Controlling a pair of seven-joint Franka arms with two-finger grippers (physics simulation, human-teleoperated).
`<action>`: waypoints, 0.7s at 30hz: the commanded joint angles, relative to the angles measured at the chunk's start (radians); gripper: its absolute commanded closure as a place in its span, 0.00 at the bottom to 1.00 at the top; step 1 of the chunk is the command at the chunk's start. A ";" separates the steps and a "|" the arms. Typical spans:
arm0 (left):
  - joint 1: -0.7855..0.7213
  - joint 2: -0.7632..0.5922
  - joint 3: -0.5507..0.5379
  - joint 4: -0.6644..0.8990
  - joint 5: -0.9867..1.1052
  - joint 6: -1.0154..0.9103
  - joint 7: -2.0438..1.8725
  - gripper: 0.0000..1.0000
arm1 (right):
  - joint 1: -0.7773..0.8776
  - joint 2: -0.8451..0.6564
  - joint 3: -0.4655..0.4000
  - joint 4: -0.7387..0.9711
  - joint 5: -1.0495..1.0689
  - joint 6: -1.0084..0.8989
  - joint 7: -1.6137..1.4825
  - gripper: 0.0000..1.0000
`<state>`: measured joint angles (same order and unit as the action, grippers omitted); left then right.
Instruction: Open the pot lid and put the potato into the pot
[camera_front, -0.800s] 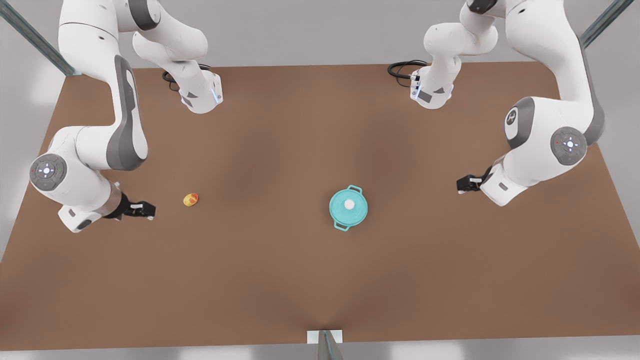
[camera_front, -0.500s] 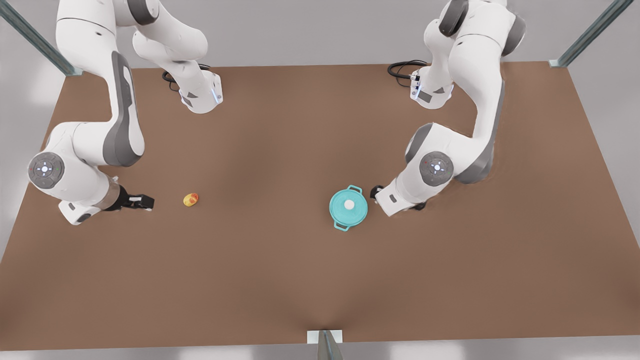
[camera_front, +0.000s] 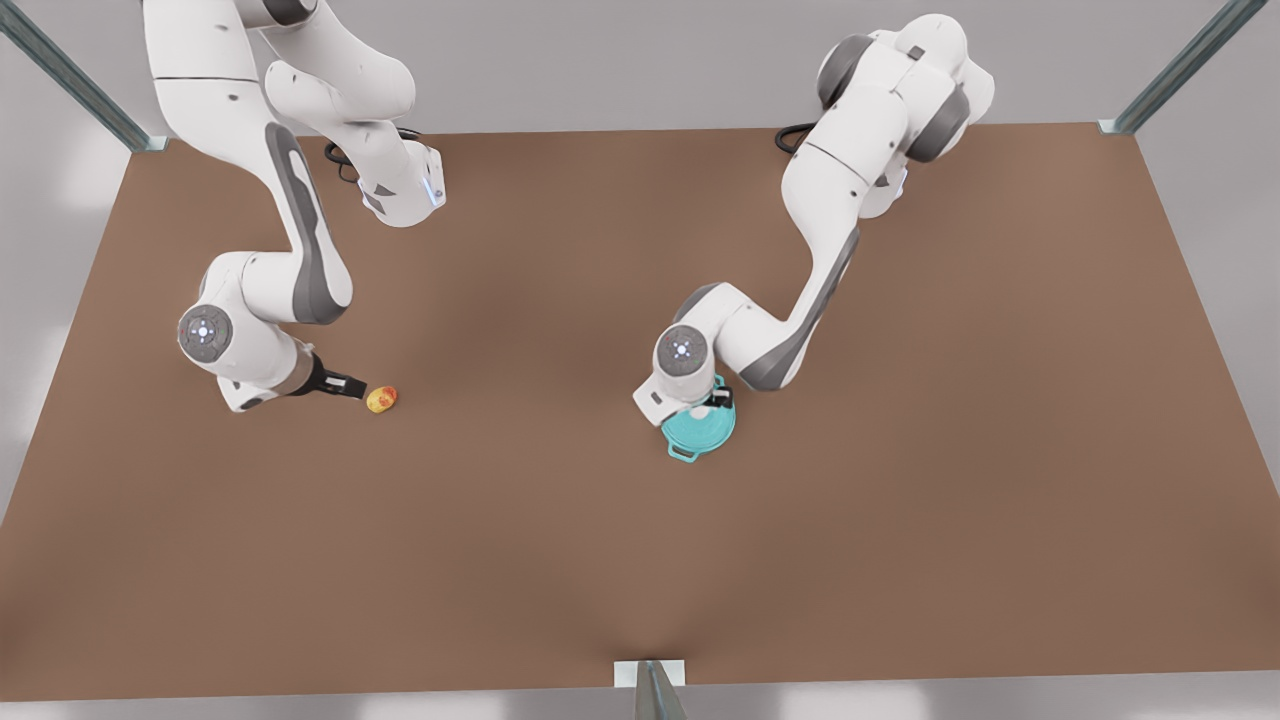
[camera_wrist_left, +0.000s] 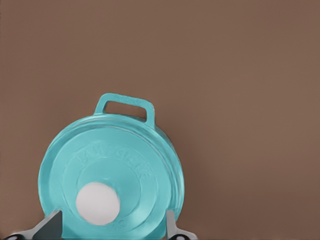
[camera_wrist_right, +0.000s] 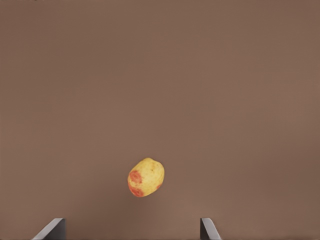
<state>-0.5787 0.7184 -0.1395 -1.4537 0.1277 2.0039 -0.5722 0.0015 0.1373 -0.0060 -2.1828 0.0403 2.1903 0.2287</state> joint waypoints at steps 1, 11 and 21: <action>-0.001 -0.014 0.000 -0.036 0.013 0.113 -0.284 0.00 | 0.002 0.007 0.000 -0.031 0.003 0.150 0.236 0.00; 0.005 0.013 0.008 -0.027 0.055 0.162 -0.287 0.00 | -0.003 0.094 0.000 -0.066 0.003 0.272 0.245 0.00; 0.013 0.019 0.008 -0.025 0.055 0.130 -0.271 0.53 | -0.002 0.154 0.001 -0.104 0.004 0.401 0.264 0.00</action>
<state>-0.5662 0.7389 -0.1315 -1.4809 0.1937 2.1438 -0.7776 -0.0008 0.2906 -0.0057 -2.2782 0.0424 2.5215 0.4043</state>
